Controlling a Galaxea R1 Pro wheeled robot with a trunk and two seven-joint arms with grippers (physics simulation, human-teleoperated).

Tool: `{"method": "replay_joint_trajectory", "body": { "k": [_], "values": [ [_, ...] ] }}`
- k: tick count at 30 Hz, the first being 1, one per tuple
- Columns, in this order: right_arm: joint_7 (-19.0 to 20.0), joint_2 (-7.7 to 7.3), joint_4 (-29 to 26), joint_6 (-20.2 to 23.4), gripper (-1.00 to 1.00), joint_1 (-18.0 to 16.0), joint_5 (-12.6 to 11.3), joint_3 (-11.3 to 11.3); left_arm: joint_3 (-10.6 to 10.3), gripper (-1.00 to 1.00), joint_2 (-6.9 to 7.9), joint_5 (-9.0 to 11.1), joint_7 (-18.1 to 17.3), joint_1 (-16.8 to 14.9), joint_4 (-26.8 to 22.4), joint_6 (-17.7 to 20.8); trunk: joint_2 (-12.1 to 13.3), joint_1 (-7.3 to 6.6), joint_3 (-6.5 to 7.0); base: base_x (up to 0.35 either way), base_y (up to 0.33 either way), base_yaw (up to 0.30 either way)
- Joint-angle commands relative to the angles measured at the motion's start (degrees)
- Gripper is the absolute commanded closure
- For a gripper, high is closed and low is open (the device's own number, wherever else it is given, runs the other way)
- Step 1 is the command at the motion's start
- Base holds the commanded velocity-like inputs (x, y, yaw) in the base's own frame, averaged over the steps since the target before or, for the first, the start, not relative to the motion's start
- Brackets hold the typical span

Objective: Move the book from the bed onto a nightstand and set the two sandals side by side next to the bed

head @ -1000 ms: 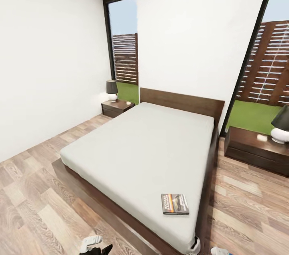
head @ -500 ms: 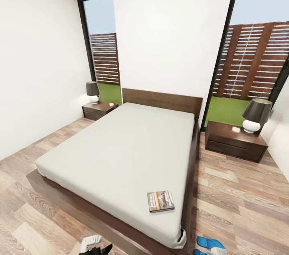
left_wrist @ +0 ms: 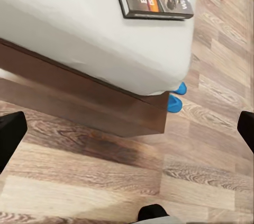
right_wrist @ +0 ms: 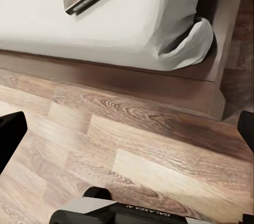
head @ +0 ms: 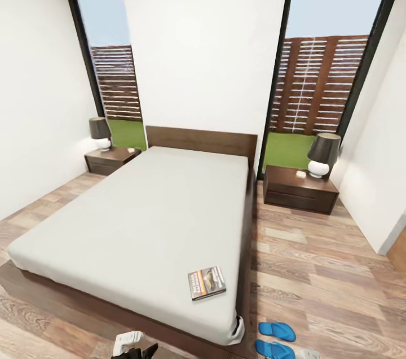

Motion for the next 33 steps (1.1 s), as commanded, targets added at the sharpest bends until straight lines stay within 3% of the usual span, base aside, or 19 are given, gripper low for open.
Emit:
{"method": "replay_joint_trajectory", "body": {
  "k": [1, 27, 33],
  "values": [
    [0.17, 0.0, 0.1, -0.25, -1.0, -0.08, 0.25, -0.24, 0.44, -1.0, 0.02, -0.1, -0.29, -0.05, 0.09, -0.07, -0.13, 0.04, -0.13, 0.0, 0.0, -0.3],
    [0.18, -0.02, 0.1, -0.25, -1.0, -0.08, 0.23, -0.24, 0.48, -1.0, 0.02, -0.1, -0.29, -0.05, 0.07, -0.07, -0.13, 0.04, -0.13, 0.0, 0.0, -0.298],
    [0.19, 0.0, 0.1, -0.25, -1.0, -0.07, 0.19, -0.24, 0.48, -1.0, 0.02, -0.1, -0.29, -0.05, 0.08, -0.07, -0.13, 0.04, -0.13, 0.0, 0.0, -0.133]
  ]
}}
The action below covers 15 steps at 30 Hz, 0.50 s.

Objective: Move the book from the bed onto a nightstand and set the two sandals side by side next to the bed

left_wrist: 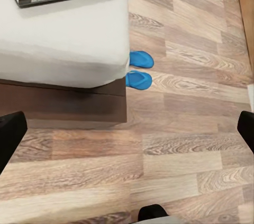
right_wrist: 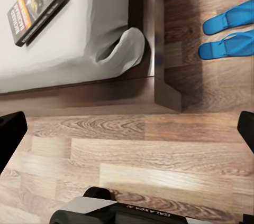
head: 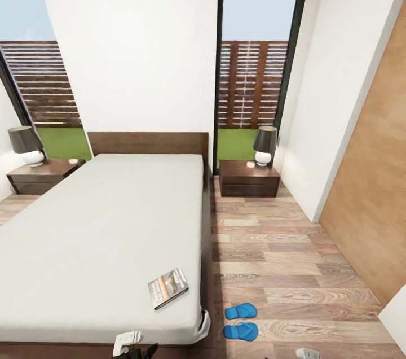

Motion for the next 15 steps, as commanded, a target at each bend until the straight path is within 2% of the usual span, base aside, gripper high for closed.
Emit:
{"method": "replay_joint_trajectory", "body": {
  "k": [1, 15],
  "values": [
    [0.21, -0.01, 0.08, -0.25, -1.0, -0.06, 0.23, -0.24, 0.43, -1.0, 0.01, -0.11, -0.28, -0.06, 0.08, -0.08, -0.13, 0.04, -0.13, 0.0, 0.0, -0.014],
    [0.2, -0.02, 0.08, -0.25, -1.0, -0.05, 0.23, -0.24, 0.43, -1.0, 0.01, -0.11, -0.28, -0.06, 0.09, -0.08, -0.13, 0.04, -1.13, 0.0, 0.0, -0.002]
  ]
}}
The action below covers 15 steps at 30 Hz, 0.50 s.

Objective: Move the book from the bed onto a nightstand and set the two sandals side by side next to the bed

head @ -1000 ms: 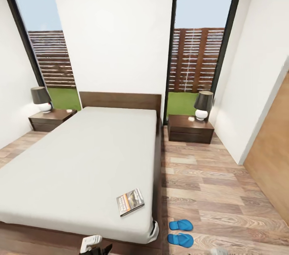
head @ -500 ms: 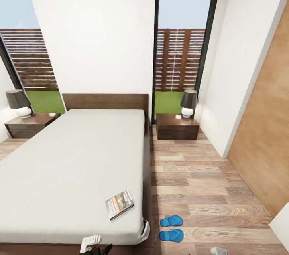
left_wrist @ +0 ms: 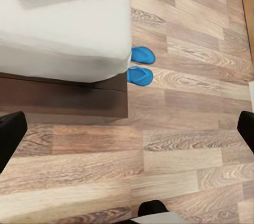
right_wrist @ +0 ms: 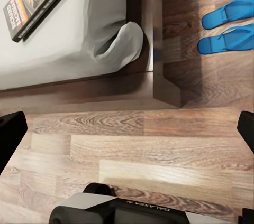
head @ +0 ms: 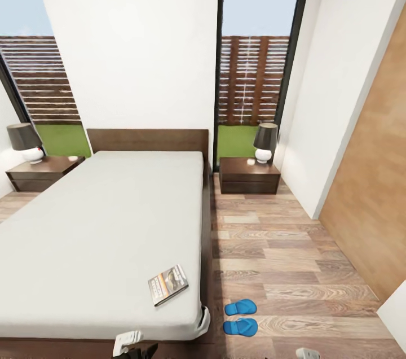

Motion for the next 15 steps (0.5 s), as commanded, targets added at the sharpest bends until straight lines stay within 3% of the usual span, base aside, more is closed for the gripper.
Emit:
{"method": "replay_joint_trajectory", "body": {
  "k": [1, 15],
  "values": [
    [0.2, -0.01, 0.08, -0.25, -1.0, -0.06, 0.24, -0.24, 0.44, -1.0, 0.01, -0.11, -0.28, -0.06, 0.09, -0.06, -0.13, 0.03, -0.17, 0.0, 0.0, 0.0],
    [0.2, -0.02, 0.08, -0.33, -1.0, -0.08, 0.24, -0.25, 0.44, -1.0, 0.01, -0.11, -0.28, -0.06, 0.08, -0.06, -0.13, 0.03, -0.23, 0.0, 0.0, 0.0]
  ]
}}
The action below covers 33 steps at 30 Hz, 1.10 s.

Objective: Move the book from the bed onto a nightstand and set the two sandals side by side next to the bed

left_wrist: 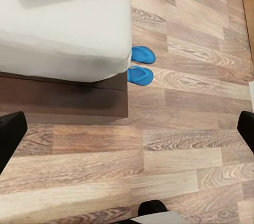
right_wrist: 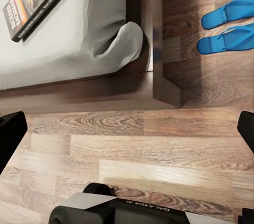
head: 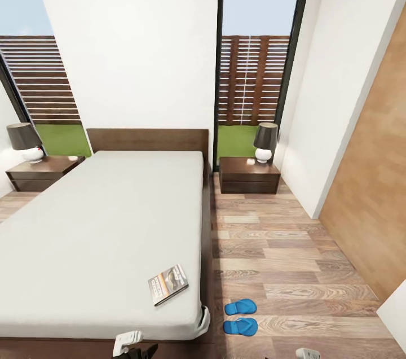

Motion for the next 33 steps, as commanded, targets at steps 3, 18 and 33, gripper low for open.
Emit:
{"method": "replay_joint_trajectory", "body": {
  "k": [3, 18, 33],
  "values": [
    [0.21, -0.03, 0.08, -0.24, -1.0, -0.09, 0.14, -0.23, 0.43, -1.0, 0.01, -0.11, -0.28, -0.06, 0.1, -0.07, -0.13, 0.04, -0.13, 0.0, 0.0, 0.0],
    [0.21, -0.08, 0.02, -0.17, -1.0, -0.08, 0.02, -0.23, 0.59, -1.0, 0.16, -0.08, -0.35, -0.06, 0.09, -0.08, -0.13, 0.04, -0.74, 0.0, 0.0, 0.0],
    [0.21, -0.08, -0.01, -0.08, -1.0, -0.08, -0.11, -0.31, 0.74, -1.0, 1.41, -0.1, -13.23, -0.48, -4.65, 2.52, -0.13, 0.04, -2.07, 0.0, 0.0, 0.0]
  ]
}}
